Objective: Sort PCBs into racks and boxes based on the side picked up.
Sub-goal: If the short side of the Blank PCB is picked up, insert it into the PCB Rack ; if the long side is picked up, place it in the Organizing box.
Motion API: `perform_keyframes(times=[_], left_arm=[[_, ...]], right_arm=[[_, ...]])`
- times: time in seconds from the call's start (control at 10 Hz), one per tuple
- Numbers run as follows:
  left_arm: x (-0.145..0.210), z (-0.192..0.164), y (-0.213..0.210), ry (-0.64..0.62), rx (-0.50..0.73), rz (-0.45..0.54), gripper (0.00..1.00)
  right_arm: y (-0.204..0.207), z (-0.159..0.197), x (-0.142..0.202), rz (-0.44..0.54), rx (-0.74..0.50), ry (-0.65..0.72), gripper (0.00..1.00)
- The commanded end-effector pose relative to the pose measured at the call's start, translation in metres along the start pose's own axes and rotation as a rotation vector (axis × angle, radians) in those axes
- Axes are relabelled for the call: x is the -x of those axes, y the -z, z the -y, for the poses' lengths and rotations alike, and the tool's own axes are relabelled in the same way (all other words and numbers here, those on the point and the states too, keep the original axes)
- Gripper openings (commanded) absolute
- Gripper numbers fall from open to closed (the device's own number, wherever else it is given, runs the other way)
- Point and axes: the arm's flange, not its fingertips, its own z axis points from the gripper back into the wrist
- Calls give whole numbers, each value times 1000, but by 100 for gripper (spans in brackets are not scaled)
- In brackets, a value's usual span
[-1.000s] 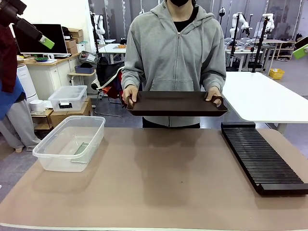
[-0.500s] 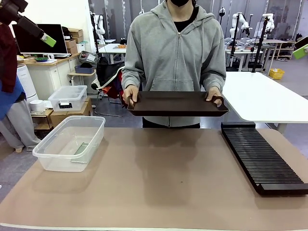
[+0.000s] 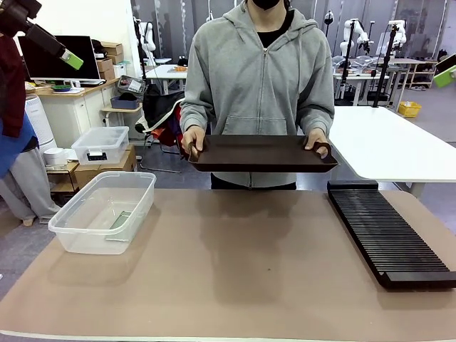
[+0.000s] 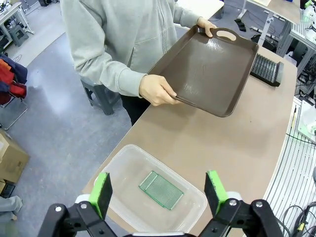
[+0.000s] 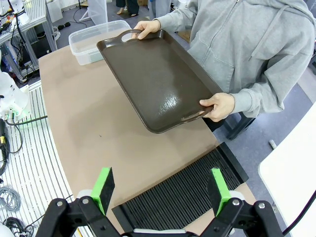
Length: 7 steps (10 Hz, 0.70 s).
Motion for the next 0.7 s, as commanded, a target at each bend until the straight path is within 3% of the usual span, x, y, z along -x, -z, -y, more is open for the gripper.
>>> perform_keyframes(times=[0.0,0.6], left_arm=[[0,0,-1,0,-1,2,100],[0,0,-1,0,-1,2,100]], right_arm=[[2,-1,0,12,-18,-8,100],[2,-1,0,12,-18,-8,100]])
